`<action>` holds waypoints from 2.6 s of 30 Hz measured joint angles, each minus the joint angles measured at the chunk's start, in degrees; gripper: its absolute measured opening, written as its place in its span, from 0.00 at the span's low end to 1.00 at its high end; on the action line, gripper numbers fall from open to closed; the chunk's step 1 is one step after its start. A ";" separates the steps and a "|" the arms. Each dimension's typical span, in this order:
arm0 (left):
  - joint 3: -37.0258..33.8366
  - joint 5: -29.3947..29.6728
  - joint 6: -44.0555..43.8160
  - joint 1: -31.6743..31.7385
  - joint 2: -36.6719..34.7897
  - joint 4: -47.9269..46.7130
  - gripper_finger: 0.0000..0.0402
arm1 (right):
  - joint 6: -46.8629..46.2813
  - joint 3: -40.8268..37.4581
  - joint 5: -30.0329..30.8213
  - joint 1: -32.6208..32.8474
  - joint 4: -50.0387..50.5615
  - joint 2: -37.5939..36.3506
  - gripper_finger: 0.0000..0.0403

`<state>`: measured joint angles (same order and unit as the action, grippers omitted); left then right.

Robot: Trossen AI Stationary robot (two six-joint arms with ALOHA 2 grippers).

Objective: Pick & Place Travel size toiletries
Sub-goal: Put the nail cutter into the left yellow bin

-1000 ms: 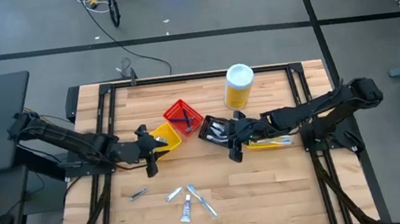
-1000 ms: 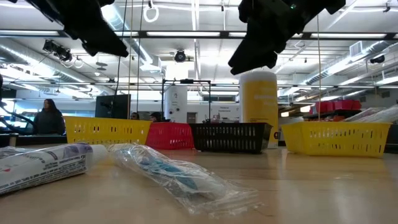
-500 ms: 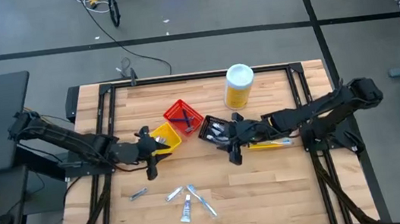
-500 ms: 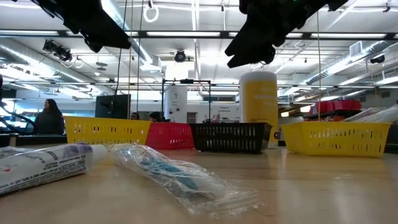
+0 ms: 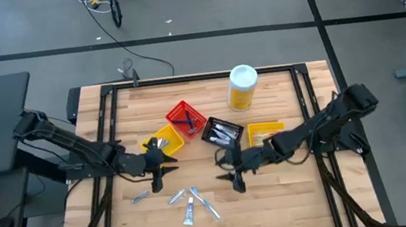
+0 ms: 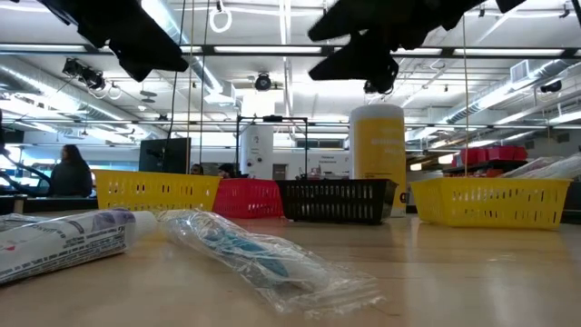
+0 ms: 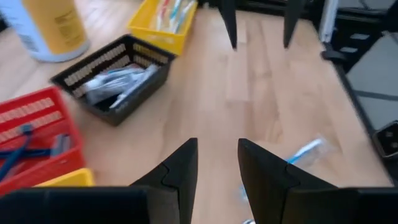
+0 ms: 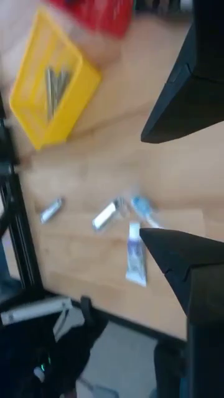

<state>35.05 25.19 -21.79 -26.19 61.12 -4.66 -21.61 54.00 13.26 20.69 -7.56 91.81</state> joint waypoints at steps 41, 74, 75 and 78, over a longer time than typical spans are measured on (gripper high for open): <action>0.04 9.97 1.15 -11.35 2.76 8.43 0.30 | -11.80 14.34 6.18 7.69 -10.83 31.12 0.56; -2.01 4.74 -21.84 -11.56 6.36 -2.83 0.30 | -7.00 14.49 4.78 5.19 -8.90 33.47 0.52; -2.03 4.51 -23.46 -11.68 7.86 -2.01 0.30 | -6.77 14.49 4.85 5.17 -8.88 33.47 0.53; -2.07 2.57 -26.32 -11.70 13.33 -1.15 0.30 | -5.43 14.36 5.12 5.06 -9.00 32.96 0.55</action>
<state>32.98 27.76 -48.11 -37.89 74.45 -5.81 -27.04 68.36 18.38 25.75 -16.55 124.77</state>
